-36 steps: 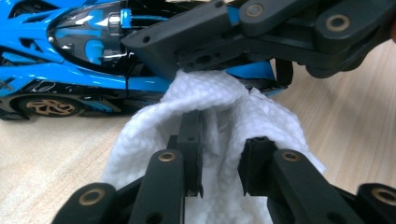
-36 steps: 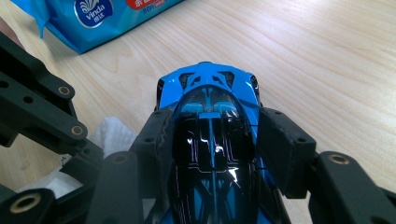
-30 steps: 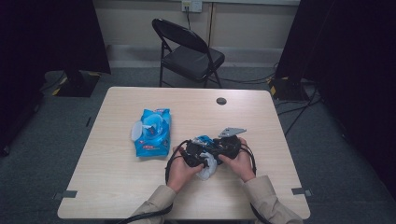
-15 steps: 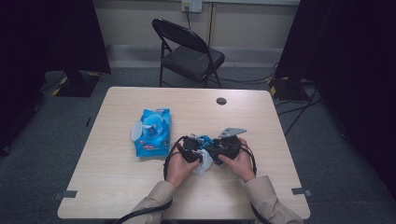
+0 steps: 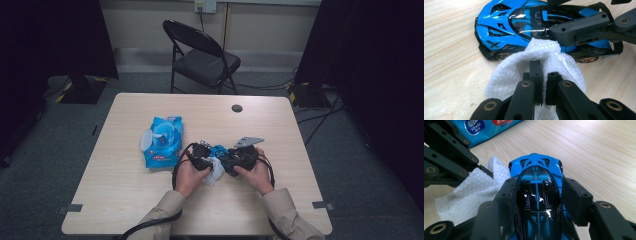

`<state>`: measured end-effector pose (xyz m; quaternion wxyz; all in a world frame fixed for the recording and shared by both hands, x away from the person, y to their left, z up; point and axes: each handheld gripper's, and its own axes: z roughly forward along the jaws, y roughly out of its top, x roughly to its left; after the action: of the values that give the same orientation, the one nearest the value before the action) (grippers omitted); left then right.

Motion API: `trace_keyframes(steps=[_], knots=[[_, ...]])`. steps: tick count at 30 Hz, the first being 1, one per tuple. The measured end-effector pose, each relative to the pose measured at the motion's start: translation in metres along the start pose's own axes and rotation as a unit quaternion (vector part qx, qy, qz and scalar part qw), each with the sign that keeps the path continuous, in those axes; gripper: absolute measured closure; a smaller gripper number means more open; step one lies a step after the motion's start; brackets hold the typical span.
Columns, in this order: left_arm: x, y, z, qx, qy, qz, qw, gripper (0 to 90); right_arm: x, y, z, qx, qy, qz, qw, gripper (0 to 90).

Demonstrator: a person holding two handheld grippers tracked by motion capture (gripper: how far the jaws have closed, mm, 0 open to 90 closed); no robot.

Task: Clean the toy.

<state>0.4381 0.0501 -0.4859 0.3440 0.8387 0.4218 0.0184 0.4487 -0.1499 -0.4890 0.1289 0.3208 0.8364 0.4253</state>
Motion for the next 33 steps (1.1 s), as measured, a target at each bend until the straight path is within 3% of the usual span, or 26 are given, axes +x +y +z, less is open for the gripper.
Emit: trace_keyframes(steps=[6, 8, 11, 19, 24, 29, 33], knots=[[0.006, 0.0, -0.005, 0.002, 0.016, -0.007, 0.9998, 87.4, 0.0, 0.0, 0.0, 0.0, 0.0, 0.001, 1.0, 47.5], [0.011, 0.0, -0.006, -0.003, 0.031, -0.017, 0.9994, 87.4, 0.0, 0.0, 0.0, -0.001, 0.001, 0.001, 1.0, 47.4], [0.017, 0.001, -0.006, -0.004, 0.029, -0.03, 0.9991, 86.9, 0.0, 0.0, 0.0, 0.0, 0.0, 0.0, 1.0, 47.5], [0.021, 0.005, -0.006, 0.004, 0.026, -0.043, 0.9988, 87.2, 0.0, 0.0, 0.0, -0.001, 0.001, 0.001, 1.0, 47.5], [0.028, 0.004, -0.011, -0.004, 0.049, -0.05, 0.9975, 87.6, -0.001, -0.001, 0.0, -0.003, 0.002, 0.001, 1.0, 47.4], [0.038, 0.004, -0.011, -0.017, 0.05, -0.068, 0.9963, 87.1, -0.001, -0.001, 0.0, -0.003, 0.002, 0.001, 1.0, 47.4], [0.044, 0.006, -0.012, -0.021, 0.068, -0.063, 0.9955, 87.2, -0.001, -0.001, 0.0, -0.003, 0.003, 0.002, 1.0, 47.5]])
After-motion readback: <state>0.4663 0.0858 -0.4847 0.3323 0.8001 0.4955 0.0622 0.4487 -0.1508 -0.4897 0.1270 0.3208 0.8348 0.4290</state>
